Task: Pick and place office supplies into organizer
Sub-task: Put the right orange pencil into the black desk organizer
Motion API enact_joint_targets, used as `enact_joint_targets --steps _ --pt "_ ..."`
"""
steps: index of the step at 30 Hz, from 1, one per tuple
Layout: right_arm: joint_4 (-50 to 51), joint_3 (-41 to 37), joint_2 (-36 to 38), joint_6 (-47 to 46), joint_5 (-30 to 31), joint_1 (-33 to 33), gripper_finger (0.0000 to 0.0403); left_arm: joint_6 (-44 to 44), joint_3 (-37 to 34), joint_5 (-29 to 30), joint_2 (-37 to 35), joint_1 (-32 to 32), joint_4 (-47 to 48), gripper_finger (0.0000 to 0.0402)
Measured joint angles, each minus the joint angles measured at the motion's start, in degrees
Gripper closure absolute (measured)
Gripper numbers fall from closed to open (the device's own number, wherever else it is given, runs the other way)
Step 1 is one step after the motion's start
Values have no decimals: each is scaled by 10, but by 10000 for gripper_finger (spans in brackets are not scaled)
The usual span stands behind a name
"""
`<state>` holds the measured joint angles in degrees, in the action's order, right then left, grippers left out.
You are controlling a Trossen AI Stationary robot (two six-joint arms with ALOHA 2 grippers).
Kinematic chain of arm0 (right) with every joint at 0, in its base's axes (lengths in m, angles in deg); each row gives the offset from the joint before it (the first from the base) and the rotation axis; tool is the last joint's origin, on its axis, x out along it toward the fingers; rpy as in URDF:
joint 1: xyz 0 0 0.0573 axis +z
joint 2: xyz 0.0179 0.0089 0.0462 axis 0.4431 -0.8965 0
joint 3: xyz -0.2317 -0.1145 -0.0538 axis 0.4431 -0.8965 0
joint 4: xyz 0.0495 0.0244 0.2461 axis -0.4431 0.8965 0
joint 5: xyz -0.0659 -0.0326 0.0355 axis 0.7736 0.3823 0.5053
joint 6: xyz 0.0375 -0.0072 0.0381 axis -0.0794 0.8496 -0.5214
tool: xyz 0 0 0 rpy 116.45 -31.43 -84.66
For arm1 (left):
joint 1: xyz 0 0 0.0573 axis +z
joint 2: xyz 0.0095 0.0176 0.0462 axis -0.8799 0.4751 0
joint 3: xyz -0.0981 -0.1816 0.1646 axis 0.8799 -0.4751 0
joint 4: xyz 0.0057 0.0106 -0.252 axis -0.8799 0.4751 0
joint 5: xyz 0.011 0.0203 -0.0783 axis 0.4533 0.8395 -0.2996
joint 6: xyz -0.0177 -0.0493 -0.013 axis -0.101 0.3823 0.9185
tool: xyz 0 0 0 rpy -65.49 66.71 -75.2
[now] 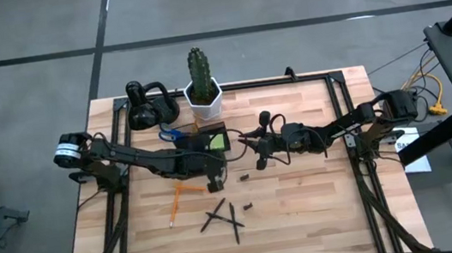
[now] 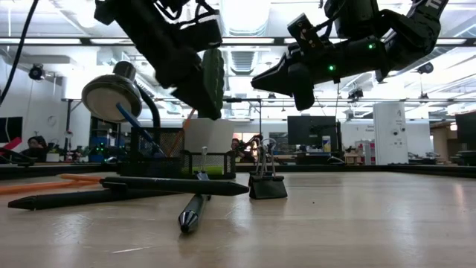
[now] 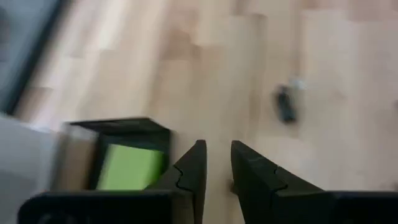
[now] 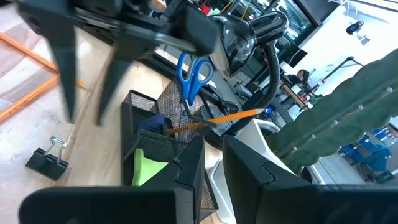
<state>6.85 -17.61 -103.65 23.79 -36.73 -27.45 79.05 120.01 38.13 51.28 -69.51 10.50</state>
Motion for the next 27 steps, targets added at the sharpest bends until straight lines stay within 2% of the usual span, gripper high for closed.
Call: enact_joint_targets --steps 4,8,12,21,27 --pt "0 0 0 0 0 0 355 13 10 -32 0 -3 72 318" --pt "0 0 0 0 0 0 355 51 18 -49 0 -5 164 272" --pt "0 0 0 0 0 0 355 67 19 -109 0 -5 232 239" --pt "0 0 0 0 0 0 355 128 11 -146 3 -19 252 233" --pt "0 0 0 0 0 0 355 169 10 -152 25 -36 311 233"
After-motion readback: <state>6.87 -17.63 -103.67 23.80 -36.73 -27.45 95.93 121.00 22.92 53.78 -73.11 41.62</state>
